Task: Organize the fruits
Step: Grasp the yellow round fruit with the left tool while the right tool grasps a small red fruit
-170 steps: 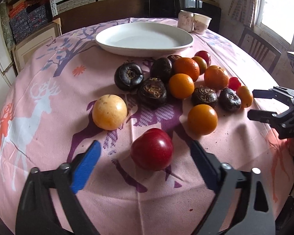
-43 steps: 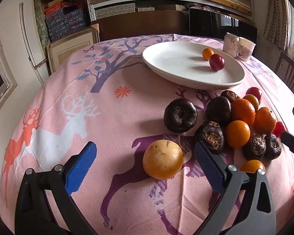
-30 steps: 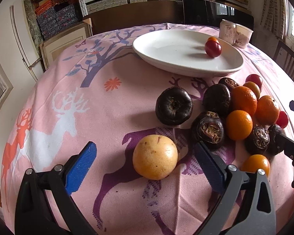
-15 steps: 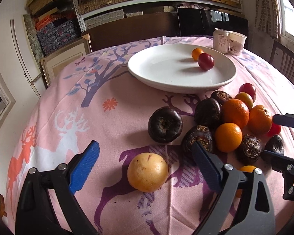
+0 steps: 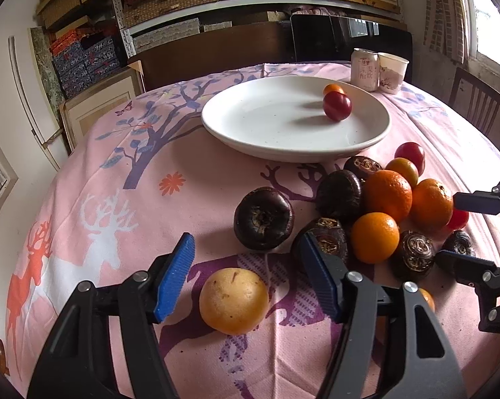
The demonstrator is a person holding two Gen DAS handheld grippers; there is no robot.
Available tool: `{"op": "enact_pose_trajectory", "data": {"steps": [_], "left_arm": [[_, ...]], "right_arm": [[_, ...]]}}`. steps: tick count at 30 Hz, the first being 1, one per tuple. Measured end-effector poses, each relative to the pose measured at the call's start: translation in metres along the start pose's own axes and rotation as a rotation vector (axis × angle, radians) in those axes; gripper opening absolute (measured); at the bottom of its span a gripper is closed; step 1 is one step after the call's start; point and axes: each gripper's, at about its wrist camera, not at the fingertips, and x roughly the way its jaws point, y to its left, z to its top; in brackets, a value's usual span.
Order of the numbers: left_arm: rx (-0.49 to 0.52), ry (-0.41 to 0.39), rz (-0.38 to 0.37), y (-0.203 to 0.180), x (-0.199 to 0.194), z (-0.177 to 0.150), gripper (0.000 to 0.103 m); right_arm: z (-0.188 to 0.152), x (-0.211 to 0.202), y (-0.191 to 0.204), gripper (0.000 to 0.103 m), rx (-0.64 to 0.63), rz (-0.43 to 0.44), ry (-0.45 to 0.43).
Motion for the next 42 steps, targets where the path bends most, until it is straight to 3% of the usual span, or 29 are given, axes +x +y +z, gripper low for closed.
{"op": "enact_pose_trajectory", "data": {"steps": [2,8,14,28,31,33,35,37,40,42], "left_arm": [[-0.006,0.005,-0.022,0.000,0.000,0.000,0.052],[-0.022,0.010,-0.058,0.002,0.001,-0.002,0.041],[-0.019,0.009,-0.057,0.001,0.001,-0.002,0.041],[-0.019,0.003,-0.065,0.000,-0.002,-0.002,0.036],[-0.027,0.004,-0.070,0.002,-0.002,-0.002,0.035],[-0.024,0.007,-0.066,0.002,-0.001,-0.002,0.035],[-0.011,0.008,-0.060,-0.001,-0.001,-0.003,0.035],[0.004,0.006,-0.054,-0.003,-0.001,-0.003,0.033],[0.005,0.002,-0.063,-0.003,-0.002,-0.003,0.033],[0.002,0.000,-0.071,-0.002,-0.003,-0.003,0.033]], "right_arm": [[0.000,0.001,-0.003,0.060,0.006,0.013,0.004],[-0.001,0.003,-0.011,0.061,0.030,0.047,0.000],[-0.002,0.002,-0.015,0.060,0.042,0.064,-0.006],[-0.001,0.001,-0.033,0.033,0.106,0.066,-0.021],[-0.002,0.003,-0.045,0.035,0.144,0.123,-0.019],[-0.003,0.003,-0.051,0.048,0.167,0.113,-0.023],[-0.006,0.004,-0.056,0.055,0.190,0.105,-0.021],[-0.006,0.004,-0.056,0.052,0.195,0.110,-0.026],[-0.007,0.002,-0.053,0.034,0.177,0.140,-0.033],[-0.009,0.000,-0.055,0.030,0.184,0.158,-0.033]]}}
